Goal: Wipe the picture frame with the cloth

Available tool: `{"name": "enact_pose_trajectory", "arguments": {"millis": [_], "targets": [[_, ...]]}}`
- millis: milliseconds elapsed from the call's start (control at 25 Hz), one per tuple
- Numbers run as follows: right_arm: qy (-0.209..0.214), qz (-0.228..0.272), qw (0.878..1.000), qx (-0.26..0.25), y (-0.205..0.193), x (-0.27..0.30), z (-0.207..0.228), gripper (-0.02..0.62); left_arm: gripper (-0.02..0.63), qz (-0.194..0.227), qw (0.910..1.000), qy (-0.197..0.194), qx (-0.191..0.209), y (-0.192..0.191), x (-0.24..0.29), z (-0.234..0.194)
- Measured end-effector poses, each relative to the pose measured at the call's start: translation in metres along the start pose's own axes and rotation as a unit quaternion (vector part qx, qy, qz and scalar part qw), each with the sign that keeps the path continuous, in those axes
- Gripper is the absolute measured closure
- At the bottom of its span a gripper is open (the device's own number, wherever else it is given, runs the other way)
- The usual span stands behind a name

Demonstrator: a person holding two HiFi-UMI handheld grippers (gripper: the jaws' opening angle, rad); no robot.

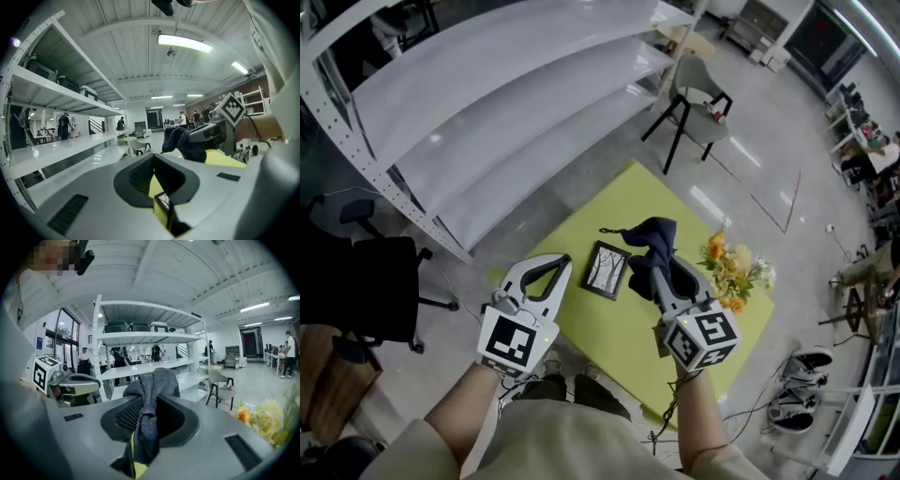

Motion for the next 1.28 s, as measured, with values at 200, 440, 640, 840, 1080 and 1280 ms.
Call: {"name": "enact_pose_trajectory", "arguments": {"millis": [200,440,640,840,1080,1280], "targets": [[0.032,-0.064,0.997,-0.021,-0.041,0.053,0.012,0.502,0.598,-0.027,0.9992,-0.015,-0.024,-0.033,0.033,0.004],[0.064,-0.131,0.989,-0.020,-0.101,0.106,0.028,0.501,0.598,-0.078,0.9951,-0.029,-0.053,-0.093,0.076,0.009],[0.081,-0.188,0.979,-0.014,-0.154,0.139,0.037,0.500,0.598,-0.118,0.9893,-0.036,-0.078,-0.139,0.103,0.017],[0.086,-0.231,0.969,-0.011,-0.197,0.165,0.036,0.500,0.598,-0.170,0.9788,-0.053,-0.101,-0.190,0.118,0.033],[0.098,-0.273,0.957,-0.024,-0.239,0.177,0.030,0.499,0.598,-0.234,0.9619,-0.068,-0.124,-0.248,0.130,0.051],[0.086,-0.287,0.954,-0.014,-0.252,0.173,0.042,0.499,0.598,-0.279,0.9496,-0.069,-0.126,-0.274,0.134,0.056]]}}
Point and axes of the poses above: the fingertips, and each gripper's own axes: x forward along the fingers, z to its right, y out of its top, the point moved 2 cm from there along -x, backward along the fingers, and after that the axes turned 1 degree about z, right-handed, at the moved point
